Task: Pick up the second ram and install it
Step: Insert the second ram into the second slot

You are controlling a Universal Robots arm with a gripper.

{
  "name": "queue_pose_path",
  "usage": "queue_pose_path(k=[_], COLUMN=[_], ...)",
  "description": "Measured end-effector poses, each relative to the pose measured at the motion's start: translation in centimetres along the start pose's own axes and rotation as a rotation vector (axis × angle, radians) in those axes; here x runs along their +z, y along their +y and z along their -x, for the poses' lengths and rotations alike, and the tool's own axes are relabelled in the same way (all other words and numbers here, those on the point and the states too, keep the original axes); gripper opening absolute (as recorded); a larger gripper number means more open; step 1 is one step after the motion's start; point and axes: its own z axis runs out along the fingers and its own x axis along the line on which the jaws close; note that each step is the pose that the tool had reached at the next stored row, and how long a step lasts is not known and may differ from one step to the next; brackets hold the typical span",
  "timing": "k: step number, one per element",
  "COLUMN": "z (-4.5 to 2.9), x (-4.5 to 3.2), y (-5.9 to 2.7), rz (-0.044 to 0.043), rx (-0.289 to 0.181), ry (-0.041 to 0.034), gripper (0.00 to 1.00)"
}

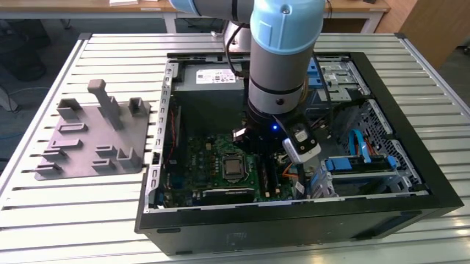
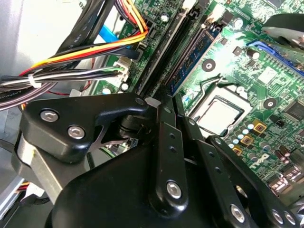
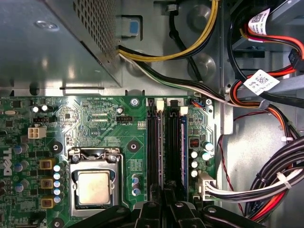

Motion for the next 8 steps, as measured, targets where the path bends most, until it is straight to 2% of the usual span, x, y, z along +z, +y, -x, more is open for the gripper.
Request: queue_pose_path(k=[8], z=[0.0], x=[-0.08], y=[-0.01], rz=[-0.0018], rx=[-0.008], ry=[0.0001], gripper=[0.14])
